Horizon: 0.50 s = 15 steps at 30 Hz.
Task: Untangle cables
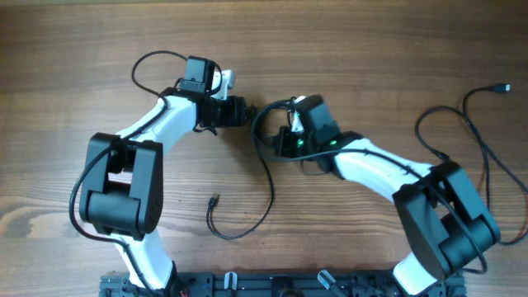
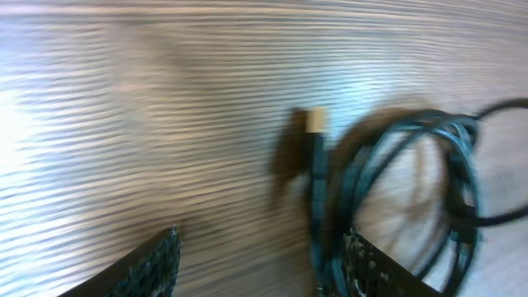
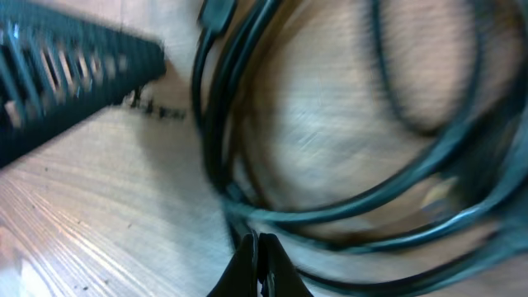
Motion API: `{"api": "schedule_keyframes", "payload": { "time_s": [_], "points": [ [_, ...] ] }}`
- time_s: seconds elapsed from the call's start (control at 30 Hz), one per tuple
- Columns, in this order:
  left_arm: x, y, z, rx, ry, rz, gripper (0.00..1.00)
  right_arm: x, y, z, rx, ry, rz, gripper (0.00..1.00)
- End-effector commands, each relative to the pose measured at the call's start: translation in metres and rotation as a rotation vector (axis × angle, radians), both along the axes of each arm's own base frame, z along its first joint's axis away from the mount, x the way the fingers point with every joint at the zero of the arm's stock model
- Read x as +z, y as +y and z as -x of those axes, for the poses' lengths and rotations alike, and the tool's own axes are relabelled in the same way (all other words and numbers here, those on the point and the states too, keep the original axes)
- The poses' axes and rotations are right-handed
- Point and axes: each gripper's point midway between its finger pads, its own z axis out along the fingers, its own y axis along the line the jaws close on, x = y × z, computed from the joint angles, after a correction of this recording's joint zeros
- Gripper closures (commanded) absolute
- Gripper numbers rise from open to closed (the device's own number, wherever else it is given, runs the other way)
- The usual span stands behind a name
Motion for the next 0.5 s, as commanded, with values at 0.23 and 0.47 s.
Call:
{"api": "schedule_keyframes", "payload": {
  "time_s": [0.23,0.47],
  "points": [
    [0.042,0.009,-0.003,0.116,0.056,0.239,0.37,0.036,0.009,-0.020,-0.012,-0.118,0.031,0.93],
    [0.033,-0.033,0.012,0.088,0.083,0.170,0.80,0.033,-0.098,-0.044,-0.253,0.032,0.099,0.86]
  ]
}}
